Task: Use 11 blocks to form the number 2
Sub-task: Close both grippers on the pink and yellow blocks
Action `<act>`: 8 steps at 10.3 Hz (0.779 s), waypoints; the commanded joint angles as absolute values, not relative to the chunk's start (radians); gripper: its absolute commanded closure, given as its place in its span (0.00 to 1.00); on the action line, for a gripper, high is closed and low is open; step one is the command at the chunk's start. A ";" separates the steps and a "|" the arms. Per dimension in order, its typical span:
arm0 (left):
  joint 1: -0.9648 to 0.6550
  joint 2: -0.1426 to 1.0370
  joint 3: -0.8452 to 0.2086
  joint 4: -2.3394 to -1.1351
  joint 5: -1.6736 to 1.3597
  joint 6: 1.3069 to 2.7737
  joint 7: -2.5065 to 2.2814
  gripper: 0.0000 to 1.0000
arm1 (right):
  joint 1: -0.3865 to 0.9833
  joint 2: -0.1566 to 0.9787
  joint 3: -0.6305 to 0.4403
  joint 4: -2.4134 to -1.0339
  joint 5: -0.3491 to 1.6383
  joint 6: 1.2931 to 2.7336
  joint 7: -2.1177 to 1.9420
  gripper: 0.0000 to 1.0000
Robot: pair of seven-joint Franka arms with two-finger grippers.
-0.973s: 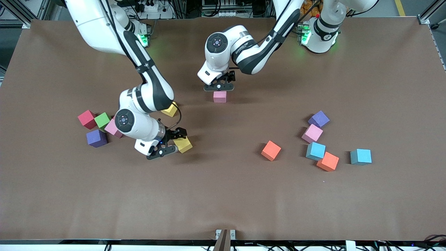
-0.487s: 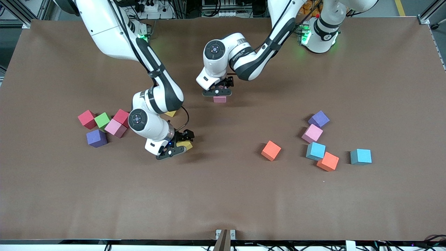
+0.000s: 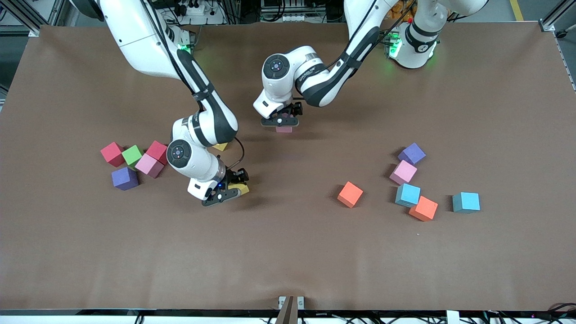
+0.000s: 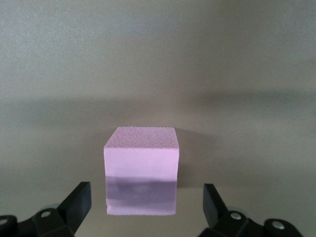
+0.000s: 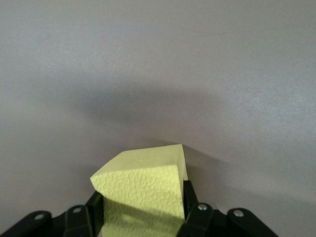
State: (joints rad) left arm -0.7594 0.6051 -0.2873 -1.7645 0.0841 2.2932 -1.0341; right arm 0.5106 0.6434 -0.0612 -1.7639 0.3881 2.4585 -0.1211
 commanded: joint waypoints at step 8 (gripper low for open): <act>-0.765 0.583 -0.284 -1.791 0.130 2.301 -1.106 0.79 | 0.397 0.445 -0.080 -1.733 0.246 2.085 -0.284 0.98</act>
State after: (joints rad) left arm -0.7594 0.6279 -0.2849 -1.7628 0.1012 2.3006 -1.0465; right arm 0.4009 0.4943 -0.0862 -1.7084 0.2791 2.1286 -0.2681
